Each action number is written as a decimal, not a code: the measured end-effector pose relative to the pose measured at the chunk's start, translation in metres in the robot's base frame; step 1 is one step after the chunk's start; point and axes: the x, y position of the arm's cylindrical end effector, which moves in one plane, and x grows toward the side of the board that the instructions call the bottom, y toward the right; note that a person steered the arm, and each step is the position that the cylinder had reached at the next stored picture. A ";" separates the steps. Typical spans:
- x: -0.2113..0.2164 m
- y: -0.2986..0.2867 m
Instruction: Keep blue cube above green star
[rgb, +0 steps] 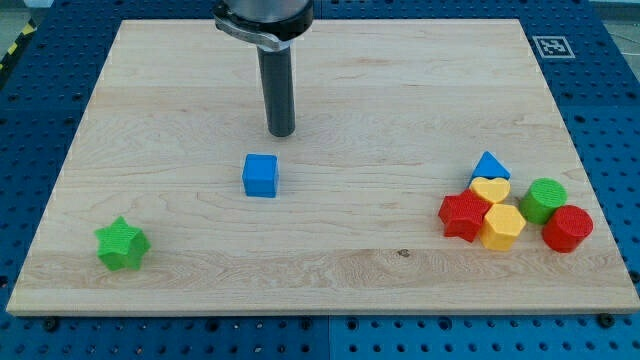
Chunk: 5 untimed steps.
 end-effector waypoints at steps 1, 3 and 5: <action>0.001 0.005; 0.021 0.030; 0.021 0.039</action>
